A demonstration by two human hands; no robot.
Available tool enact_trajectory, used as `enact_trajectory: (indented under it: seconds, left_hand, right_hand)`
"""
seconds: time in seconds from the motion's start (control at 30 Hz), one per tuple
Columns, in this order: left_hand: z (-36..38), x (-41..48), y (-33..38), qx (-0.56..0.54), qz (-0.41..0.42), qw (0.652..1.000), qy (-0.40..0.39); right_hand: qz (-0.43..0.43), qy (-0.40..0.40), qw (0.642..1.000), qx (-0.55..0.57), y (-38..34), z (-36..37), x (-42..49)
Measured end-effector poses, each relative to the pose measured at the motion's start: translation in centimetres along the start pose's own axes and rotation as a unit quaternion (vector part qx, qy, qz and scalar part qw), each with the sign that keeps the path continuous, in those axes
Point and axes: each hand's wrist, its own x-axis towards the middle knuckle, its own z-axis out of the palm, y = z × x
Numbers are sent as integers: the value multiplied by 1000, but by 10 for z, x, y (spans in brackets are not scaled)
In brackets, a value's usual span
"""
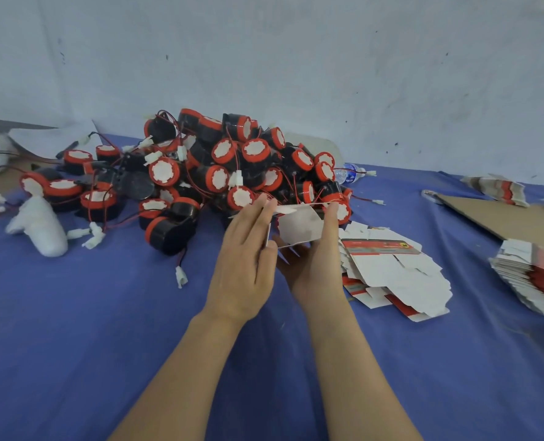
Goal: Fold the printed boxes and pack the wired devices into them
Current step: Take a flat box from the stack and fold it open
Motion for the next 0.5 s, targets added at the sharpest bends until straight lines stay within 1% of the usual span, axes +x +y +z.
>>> enact_trajectory:
  seconds: [0.13, 0.2, 0.27, 0.33, 0.43, 0.5]
  left_hand:
    - [4, -1, -1, 19, -16, 1000, 13]
    - [5, -1, -1, 24, -28, 999, 24]
    - [7, 1, -1, 17, -32, 998, 44]
    - [7, 2, 0, -19, -50, 996, 76]
    - [7, 5, -2, -73, -126, 980, 135]
    - [7, 5, -4, -101, -165, 970, 147]
  right_hand:
    - [34, 26, 998, 45, 0, -6, 5]
    - [38, 27, 998, 53, 0, -7, 6]
    - [26, 19, 999, 20, 1, -7, 8]
    - [8, 16, 999, -38, 5, -6, 10]
    - [7, 3, 993, -118, 12, -5, 11]
    - [7, -2, 990, -143, 15, -7, 13]
